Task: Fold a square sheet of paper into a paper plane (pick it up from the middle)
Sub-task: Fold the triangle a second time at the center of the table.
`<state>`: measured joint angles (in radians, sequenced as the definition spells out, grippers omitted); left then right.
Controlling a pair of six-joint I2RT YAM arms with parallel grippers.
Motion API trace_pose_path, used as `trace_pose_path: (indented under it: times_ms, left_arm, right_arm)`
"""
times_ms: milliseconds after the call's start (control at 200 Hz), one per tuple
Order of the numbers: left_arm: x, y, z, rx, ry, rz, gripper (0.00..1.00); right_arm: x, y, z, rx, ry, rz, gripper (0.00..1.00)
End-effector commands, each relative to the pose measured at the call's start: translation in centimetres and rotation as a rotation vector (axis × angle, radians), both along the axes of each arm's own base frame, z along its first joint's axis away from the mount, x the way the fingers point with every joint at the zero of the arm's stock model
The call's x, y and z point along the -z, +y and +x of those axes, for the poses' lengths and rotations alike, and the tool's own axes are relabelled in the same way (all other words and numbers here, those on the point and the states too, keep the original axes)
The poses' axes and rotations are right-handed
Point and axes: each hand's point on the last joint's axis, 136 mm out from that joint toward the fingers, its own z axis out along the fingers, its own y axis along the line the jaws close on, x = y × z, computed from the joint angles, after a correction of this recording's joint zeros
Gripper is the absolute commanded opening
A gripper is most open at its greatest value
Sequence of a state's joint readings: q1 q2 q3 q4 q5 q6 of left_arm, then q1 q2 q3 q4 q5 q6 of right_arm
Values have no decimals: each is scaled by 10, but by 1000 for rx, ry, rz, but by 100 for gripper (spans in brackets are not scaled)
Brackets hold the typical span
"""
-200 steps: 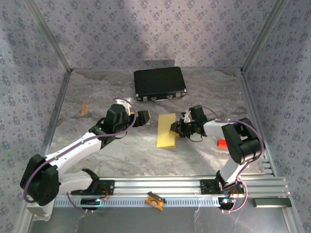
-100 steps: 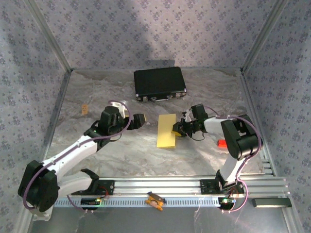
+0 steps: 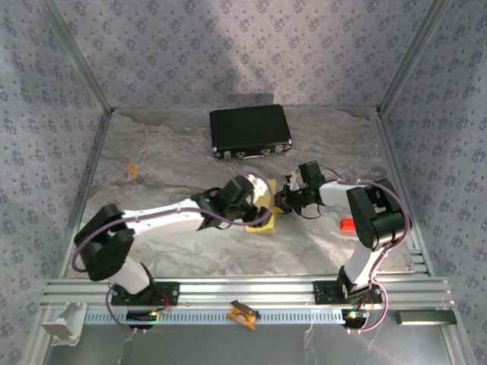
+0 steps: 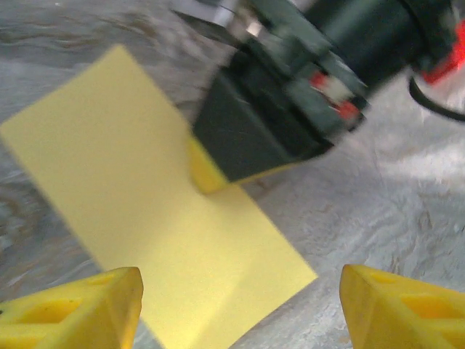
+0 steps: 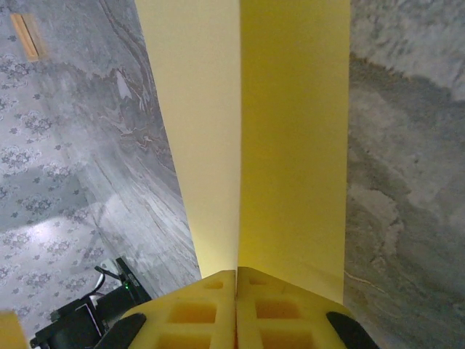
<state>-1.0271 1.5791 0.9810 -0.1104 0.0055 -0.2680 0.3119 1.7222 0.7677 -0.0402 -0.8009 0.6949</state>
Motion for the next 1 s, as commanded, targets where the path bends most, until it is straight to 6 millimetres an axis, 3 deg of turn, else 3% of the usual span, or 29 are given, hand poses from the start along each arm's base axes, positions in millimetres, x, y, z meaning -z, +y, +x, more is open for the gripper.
trace_pose_path:
  times_ms: [0,230,665,824,994]
  left_arm:
    - [21,4,-5,64,-85,206,73]
    - [46,-12,-16,131,-204,374,78]
    - [51,-24,-24,170,-246,397,89]
    - [56,-26,-18,156,-262,425,84]
    - [57,-28,-17,153,-269,427,71]
  right_arm:
    - [-7,-2,1,-7,-2,2,9]
    - [-7,-2,1,-2,2,3,9]
    - [-7,-3,2,5,5,8,9]
    - [-8,-3,2,5,4,12,9]
    - [-8,-3,2,8,4,17,10]
